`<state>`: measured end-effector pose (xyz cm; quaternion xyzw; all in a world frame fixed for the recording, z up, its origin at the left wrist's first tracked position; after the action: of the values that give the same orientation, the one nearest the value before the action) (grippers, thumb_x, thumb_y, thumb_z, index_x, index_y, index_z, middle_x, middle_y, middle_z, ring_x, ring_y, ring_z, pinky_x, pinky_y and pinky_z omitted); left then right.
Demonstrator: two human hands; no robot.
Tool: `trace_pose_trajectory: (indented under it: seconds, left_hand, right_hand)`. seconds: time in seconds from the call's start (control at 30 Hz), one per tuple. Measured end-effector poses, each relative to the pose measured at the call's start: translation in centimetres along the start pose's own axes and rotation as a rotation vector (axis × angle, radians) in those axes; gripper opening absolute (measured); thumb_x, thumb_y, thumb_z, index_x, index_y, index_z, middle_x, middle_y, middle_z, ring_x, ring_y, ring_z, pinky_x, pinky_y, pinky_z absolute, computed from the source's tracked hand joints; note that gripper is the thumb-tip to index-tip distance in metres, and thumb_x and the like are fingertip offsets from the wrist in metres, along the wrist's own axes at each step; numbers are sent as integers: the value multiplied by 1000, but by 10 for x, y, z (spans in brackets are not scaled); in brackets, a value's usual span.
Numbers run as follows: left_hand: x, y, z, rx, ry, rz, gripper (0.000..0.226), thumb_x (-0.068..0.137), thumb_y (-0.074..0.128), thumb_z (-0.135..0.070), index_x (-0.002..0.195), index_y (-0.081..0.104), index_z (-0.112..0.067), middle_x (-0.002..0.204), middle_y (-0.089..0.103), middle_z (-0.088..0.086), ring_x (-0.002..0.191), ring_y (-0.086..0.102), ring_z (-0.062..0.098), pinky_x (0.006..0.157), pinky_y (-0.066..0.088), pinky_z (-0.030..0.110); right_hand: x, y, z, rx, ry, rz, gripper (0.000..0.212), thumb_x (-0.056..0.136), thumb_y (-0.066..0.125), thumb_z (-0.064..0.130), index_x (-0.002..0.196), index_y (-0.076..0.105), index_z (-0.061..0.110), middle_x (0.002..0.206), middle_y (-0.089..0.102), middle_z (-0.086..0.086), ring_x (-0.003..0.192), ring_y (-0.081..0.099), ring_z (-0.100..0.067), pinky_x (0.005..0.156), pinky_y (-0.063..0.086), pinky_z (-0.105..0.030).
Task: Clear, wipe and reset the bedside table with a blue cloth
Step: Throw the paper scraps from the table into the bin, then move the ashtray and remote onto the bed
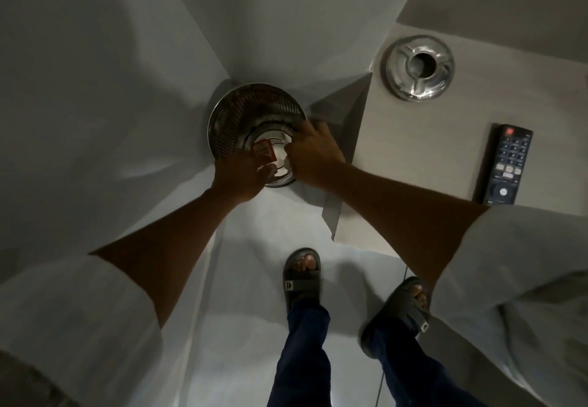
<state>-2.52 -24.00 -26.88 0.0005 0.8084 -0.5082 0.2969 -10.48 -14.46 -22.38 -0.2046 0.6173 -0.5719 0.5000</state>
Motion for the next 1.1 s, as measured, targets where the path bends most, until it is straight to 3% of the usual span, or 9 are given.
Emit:
trace_pose_trajectory:
  seconds: [0.1, 0.23, 0.33, 0.43, 0.57, 0.67, 0.87, 0.97, 1.1]
  left_hand:
    - [-4, -8, -8, 86, 73, -80, 56, 96, 27, -55, 122, 61, -18, 114, 69, 12, 109, 60, 33, 91, 50, 47]
    - [-11, -21, -43, 155, 116, -74, 59, 91, 26, -47, 129, 56, -13, 124, 64, 16, 118, 57, 35, 98, 47, 52]
    - [-10, -38, -75, 164, 162, -140, 62, 90, 22, -48, 128, 57, -13, 126, 64, 14, 118, 58, 32, 98, 48, 47]
    - [-8, -54, -115, 199, 250, -280, 43, 94, 36, -35, 115, 63, -9, 115, 69, 16, 105, 64, 33, 88, 51, 43]
    - [-19, -79, -181, 255, 522, -605, 18, 94, 56, -20, 104, 68, -9, 106, 70, 13, 96, 64, 32, 78, 50, 41]
    - [-6, -84, -222, 149, 488, -446, 30, 95, 50, -30, 118, 60, -15, 121, 63, 11, 110, 58, 31, 89, 48, 43]
    - [37, -74, -297, 290, 547, -234, 64, 88, 57, -43, 142, 41, -13, 151, 36, 22, 139, 35, 40, 111, 32, 52]
    - [69, -78, -305, 265, 405, -244, 74, 89, 57, -48, 149, 29, -16, 158, 18, 26, 144, 20, 45, 115, 24, 58]
    - [95, -66, -297, 224, 221, -172, 83, 87, 39, -67, 153, 21, -20, 158, 10, 32, 145, 9, 51, 115, 17, 62]
  right_hand:
    - [-15, -11, -8, 47, 41, -24, 30, 86, 60, 25, 114, 67, 15, 127, 63, -9, 129, 41, -29, 105, 28, -46]
    - [-41, -36, -23, 170, 84, -110, 33, 83, 58, 15, 114, 67, 6, 118, 65, -16, 122, 44, -35, 97, 30, -45]
    - [-65, -51, -38, 238, 119, -170, 35, 83, 49, 13, 112, 65, 3, 118, 64, -18, 118, 48, -37, 93, 33, -44]
    - [-93, -65, -62, 313, 199, -289, 49, 74, 27, 20, 100, 66, 5, 101, 67, -17, 96, 57, -38, 78, 41, -43]
    - [-135, -70, -104, 312, 355, -389, 39, 72, 50, 8, 108, 64, 8, 95, 67, -12, 88, 58, -35, 75, 42, -41]
    - [-168, -66, -139, 318, 502, -435, 43, 68, 59, 5, 111, 63, 10, 100, 66, -11, 91, 58, -34, 75, 42, -42]
    - [-243, -33, -192, 342, 863, -425, 43, 79, 56, 14, 121, 51, 13, 118, 56, -13, 103, 52, -32, 83, 41, -42]
    - [-268, -14, -201, 379, 1010, -373, 46, 84, 56, 24, 127, 47, 13, 127, 51, -15, 111, 48, -33, 87, 41, -44]
    - [-288, 5, -203, 451, 1060, -336, 55, 83, 60, 39, 129, 44, 14, 129, 49, -12, 114, 48, -31, 90, 42, -43]
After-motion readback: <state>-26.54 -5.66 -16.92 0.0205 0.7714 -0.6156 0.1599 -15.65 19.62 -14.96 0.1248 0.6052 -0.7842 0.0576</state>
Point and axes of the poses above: each hand's wrist, its own x-axis towards the middle knuckle, its own y-axis out of the palm, z = x × y, the point moved 8 cm from there along x, towards the middle knuckle
